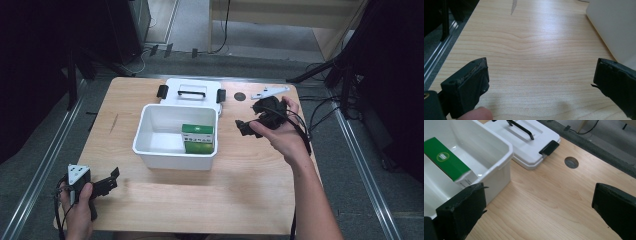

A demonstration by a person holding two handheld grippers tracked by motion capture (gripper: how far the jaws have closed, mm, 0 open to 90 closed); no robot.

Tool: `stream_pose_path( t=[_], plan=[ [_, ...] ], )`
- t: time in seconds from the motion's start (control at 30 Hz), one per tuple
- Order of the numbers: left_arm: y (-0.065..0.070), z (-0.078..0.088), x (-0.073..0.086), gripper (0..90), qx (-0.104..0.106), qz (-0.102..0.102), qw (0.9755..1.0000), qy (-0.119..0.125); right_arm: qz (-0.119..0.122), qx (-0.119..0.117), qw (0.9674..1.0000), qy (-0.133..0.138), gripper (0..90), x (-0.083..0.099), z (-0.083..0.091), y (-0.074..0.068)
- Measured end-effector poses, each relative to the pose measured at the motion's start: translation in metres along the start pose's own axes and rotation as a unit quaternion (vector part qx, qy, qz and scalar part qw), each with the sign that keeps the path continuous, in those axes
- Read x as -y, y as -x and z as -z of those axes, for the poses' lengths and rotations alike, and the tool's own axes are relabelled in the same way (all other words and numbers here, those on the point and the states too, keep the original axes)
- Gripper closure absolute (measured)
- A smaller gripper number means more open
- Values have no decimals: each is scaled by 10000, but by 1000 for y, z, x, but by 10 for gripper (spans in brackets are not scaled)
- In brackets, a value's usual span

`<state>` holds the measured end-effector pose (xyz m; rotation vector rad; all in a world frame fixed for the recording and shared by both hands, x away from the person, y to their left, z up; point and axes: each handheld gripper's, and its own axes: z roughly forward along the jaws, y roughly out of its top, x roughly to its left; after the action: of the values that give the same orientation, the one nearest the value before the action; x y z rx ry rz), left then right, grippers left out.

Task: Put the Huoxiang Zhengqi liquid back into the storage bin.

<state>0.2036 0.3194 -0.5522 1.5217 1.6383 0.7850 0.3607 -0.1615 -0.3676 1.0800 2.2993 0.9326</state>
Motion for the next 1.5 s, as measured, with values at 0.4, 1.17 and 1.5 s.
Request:
stream_pose_path(
  t=[0.4, 1.17, 1.5],
  plan=[
    [0, 0, 0, 11, -2, 5, 10000, 5, -398, 312, 9973, 534, 0, 49, 9, 19],
    [0, 0, 0, 11, -2, 12, 10000, 11, -1055, 802, 9841, 1179, 0, 156, 24, 39],
    [0, 0, 0, 11, -10, 10, 10000, 23, -1336, 947, 9800, 1132, 0, 203, 27, 45]
  ],
)
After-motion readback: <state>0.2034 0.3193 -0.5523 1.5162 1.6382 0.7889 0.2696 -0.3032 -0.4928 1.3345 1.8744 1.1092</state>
